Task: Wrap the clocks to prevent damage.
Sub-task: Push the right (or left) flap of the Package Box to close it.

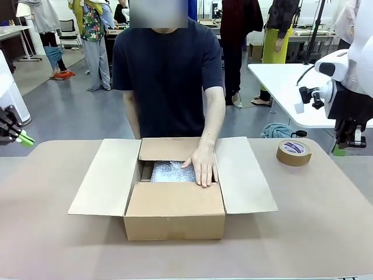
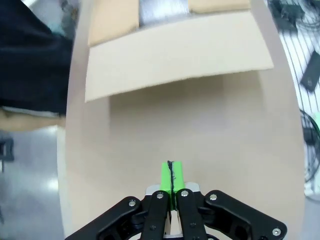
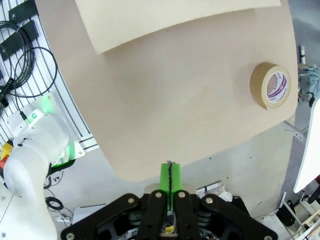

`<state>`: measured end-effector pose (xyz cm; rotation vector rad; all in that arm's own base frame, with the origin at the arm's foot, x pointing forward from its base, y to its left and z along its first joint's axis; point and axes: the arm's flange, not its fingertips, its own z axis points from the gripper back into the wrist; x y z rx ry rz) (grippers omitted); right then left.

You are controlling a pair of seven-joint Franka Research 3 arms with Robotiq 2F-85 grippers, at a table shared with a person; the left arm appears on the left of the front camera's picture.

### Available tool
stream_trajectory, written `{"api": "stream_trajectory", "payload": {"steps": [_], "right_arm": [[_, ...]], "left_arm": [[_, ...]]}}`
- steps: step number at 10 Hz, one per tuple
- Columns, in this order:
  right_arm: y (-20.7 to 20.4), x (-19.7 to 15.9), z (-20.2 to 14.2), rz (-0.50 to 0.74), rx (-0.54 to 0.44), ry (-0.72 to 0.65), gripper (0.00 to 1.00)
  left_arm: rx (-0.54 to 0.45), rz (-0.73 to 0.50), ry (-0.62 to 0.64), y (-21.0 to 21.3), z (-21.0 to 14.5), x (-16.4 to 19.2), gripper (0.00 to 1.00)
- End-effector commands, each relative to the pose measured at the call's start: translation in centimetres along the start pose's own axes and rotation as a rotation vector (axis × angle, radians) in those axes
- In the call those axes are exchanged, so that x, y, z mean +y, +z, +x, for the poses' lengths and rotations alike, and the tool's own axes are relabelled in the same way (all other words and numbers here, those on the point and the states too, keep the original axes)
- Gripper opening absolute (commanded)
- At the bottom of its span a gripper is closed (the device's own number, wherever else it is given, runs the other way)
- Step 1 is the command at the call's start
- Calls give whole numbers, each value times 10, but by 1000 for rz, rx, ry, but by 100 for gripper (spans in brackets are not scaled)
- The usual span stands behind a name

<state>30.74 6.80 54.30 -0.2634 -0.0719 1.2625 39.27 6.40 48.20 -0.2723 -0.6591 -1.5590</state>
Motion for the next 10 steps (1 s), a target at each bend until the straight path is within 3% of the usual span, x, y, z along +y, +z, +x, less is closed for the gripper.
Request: {"api": "stream_trajectory", "payload": {"steps": [1, 2, 4, 5, 6, 10], "right_arm": [[-1, 0, 3, 6, 2, -15, 1], [-1, 0, 3, 6, 2, -15, 1], [-1, 0, 3, 6, 2, -15, 1], [-1, 0, 3, 6, 2, -15, 1], [-1, 0, 3, 6, 2, -15, 1], [-1, 0, 3, 6, 2, -15, 1]], "left_arm": [[-183, 4, 98, -38, -18, 5, 0], [-271, -45, 247, -61, -29, -23, 0], [-267, -87, 254, -63, -24, -5, 0], [-236, -72, 257, -64, -19, -17, 0], [-279, -77, 262, -72, -32, -21, 0], [-279, -77, 262, -72, -32, -21, 0]]}}
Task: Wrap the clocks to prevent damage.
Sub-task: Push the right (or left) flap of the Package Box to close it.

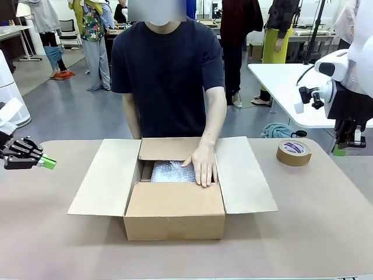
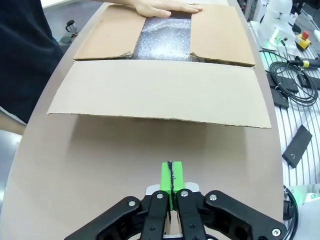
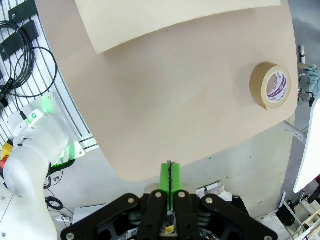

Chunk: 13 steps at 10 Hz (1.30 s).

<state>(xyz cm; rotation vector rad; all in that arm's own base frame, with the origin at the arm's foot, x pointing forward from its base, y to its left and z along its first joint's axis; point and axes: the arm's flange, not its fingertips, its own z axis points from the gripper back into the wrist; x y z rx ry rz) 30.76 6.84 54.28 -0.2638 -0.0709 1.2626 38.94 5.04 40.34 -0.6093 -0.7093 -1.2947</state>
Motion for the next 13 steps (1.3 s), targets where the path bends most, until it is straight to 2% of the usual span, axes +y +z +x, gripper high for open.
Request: {"api": "stream_trajectory", "payload": {"steps": [1, 2, 4, 6, 7, 9, 12, 13], "right_arm": [[0, 0, 2, 6, 1, -15, 1], [0, 0, 2, 6, 1, -15, 1], [0, 0, 2, 6, 1, -15, 1], [0, 0, 2, 6, 1, -15, 1], [0, 0, 2, 6, 1, -15, 1], [0, 0, 2, 6, 1, -15, 1], [0, 0, 2, 6, 1, -15, 1], [0, 0, 2, 6, 1, -15, 1]], "left_arm": [[0, 1, -2, -1, 0, 0, 0], [24, -63, -2, -21, -18, 10, 0], [-34, -142, 27, -49, -37, 52, 0], [-104, -135, 27, -83, -60, 63, 0], [-134, -157, 18, -95, -56, 74, 0], [-192, -192, -11, -134, -47, 67, 0], [-371, -272, -12, -165, -32, 64, 0], [-424, -236, -29, -169, -28, 61, 0]]}}
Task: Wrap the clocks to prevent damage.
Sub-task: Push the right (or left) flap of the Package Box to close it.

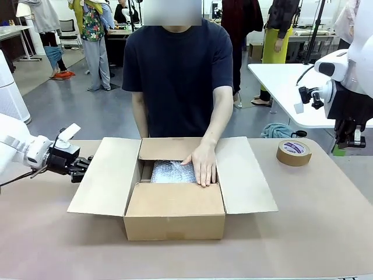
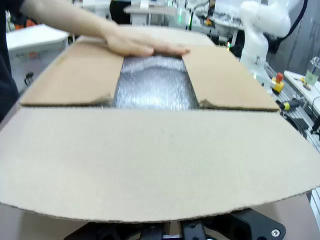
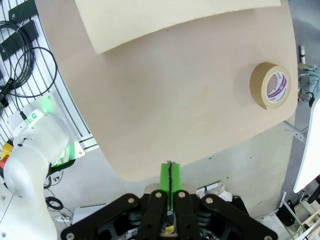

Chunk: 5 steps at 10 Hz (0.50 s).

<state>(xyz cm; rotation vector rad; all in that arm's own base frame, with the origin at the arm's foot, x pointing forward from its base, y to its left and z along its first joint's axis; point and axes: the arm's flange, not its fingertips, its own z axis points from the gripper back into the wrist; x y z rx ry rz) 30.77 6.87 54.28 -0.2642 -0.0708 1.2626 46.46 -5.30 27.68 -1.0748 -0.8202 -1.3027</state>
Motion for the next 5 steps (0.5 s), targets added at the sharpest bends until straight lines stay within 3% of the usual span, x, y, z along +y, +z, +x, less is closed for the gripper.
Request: {"api": "stream_trajectory", "payload": {"steps": [1, 5], "right_arm": [[-1, 0, 2, 6, 0, -15, 1], [-1, 0, 2, 6, 0, -15, 1]], "left_arm": [[-118, 36, -58, 2, -1, 4, 0], [-206, 17, -114, -15, 23, 4, 0]]}}
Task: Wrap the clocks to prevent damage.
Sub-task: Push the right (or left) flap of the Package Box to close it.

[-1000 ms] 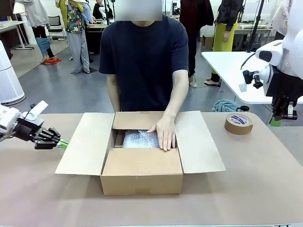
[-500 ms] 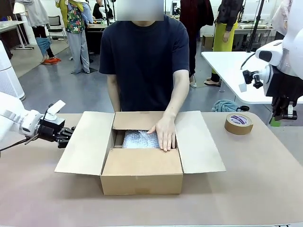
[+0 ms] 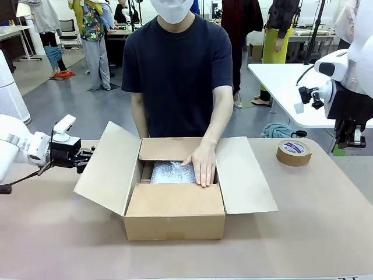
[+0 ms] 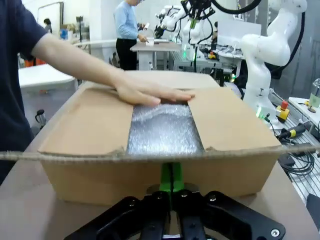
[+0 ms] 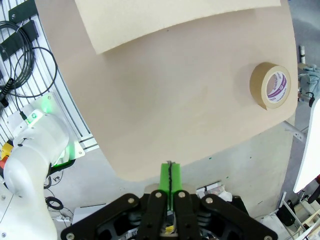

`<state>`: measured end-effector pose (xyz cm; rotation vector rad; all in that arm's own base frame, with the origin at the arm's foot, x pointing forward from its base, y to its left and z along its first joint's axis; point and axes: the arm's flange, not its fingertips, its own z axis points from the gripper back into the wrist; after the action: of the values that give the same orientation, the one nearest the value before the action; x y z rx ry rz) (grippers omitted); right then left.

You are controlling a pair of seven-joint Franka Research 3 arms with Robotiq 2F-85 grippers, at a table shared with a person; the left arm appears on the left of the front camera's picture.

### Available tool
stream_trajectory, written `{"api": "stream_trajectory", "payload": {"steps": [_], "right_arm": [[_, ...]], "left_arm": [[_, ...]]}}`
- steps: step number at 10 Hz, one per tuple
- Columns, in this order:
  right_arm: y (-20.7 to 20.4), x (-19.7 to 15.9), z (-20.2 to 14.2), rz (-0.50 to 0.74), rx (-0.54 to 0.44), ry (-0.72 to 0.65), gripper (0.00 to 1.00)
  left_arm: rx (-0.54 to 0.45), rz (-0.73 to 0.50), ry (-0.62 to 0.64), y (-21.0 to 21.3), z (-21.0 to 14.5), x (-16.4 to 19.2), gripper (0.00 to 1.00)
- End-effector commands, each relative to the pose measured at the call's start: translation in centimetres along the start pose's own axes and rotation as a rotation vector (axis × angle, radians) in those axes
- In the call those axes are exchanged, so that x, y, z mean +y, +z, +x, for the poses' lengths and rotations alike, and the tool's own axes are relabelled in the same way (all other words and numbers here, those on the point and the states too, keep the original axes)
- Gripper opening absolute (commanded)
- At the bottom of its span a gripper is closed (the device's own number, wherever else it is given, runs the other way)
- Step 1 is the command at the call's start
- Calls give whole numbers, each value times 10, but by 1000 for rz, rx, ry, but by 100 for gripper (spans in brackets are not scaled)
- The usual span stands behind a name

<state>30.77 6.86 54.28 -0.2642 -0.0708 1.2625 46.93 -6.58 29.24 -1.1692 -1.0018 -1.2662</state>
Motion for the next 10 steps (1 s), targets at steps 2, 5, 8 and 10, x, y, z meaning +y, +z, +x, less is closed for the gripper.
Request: {"api": "stream_trajectory", "payload": {"steps": [2, 5, 8, 10], "right_arm": [[-1, 0, 2, 6, 0, -15, 1], [-1, 0, 2, 6, 0, -15, 1], [-1, 0, 2, 6, 0, -15, 1], [-1, 0, 2, 6, 0, -15, 1]], "left_arm": [[-42, -6, -79, -30, 1, -3, 0], [-18, -26, -103, -73, 12, 8, 0], [36, -23, -123, -107, 13, 18, 0], [62, -26, -92, -108, -2, 27, 0]]}}
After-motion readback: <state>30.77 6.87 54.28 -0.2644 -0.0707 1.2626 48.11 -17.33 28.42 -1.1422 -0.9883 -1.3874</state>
